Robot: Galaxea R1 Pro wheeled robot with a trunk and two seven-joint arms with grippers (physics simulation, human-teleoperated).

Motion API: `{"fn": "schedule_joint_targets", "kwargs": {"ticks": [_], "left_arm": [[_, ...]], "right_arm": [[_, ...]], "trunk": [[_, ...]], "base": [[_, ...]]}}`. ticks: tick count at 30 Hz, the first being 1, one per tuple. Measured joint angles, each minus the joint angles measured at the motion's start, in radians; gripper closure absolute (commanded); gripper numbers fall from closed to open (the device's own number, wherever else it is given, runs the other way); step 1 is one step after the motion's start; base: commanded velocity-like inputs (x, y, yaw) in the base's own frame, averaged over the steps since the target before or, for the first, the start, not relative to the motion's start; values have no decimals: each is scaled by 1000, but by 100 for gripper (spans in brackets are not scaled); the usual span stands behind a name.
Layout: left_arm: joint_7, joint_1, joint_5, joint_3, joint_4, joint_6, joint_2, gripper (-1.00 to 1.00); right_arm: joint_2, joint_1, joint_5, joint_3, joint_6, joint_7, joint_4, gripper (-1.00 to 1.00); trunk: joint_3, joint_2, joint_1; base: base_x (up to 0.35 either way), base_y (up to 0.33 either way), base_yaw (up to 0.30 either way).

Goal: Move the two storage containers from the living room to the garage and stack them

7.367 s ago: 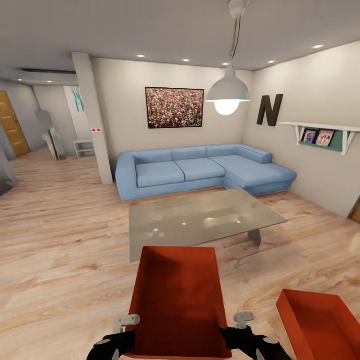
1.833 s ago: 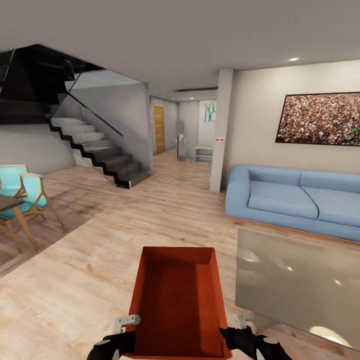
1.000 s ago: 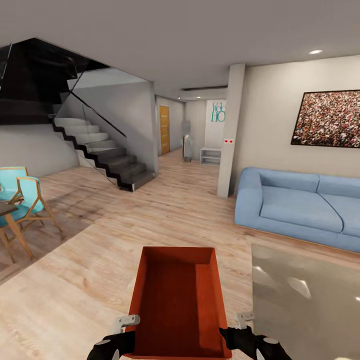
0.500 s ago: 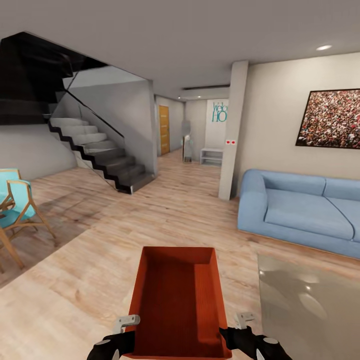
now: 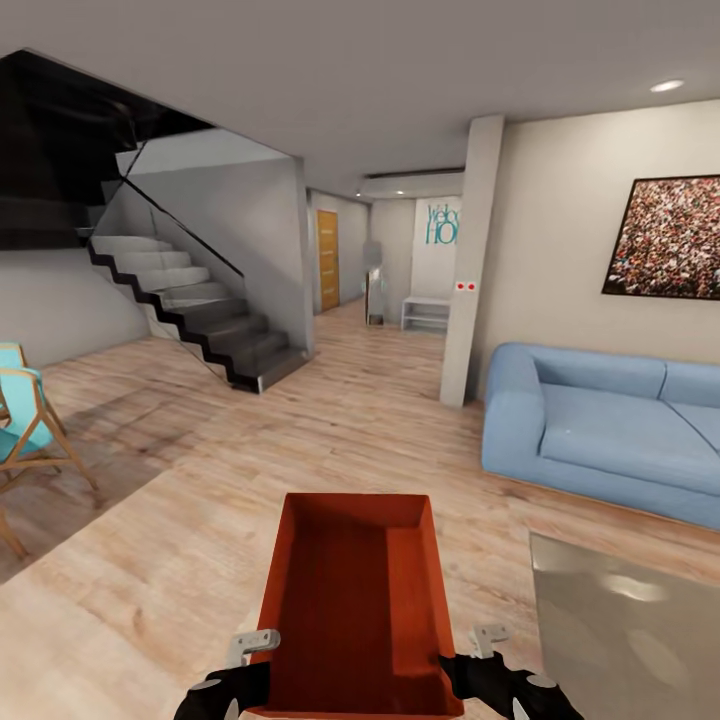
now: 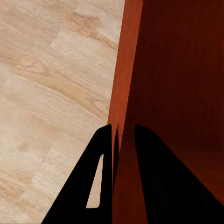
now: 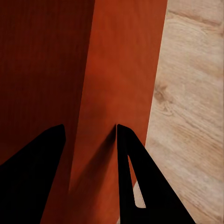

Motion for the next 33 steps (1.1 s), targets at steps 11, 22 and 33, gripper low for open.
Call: {"fn": "schedule_joint_targets", "kwargs": {"ticks": [11,22,33], "left_arm": [[1,0,2,-2,0,1,1,100],[1,0,1,-2,0,0,0,100],[2,0,-1,1,1,-2,-3,100]], "right_arm": [[0,0,0,0,0,0,0,100],[0,0,2,-1,0,1,0,100],[-2,0,2,-3,0,2,0,100]], "trunk": [[0,0,0],[0,0,0],[0,0,0]], "base": [[330,71,0],[330,76,0],[330,69,0]]}}
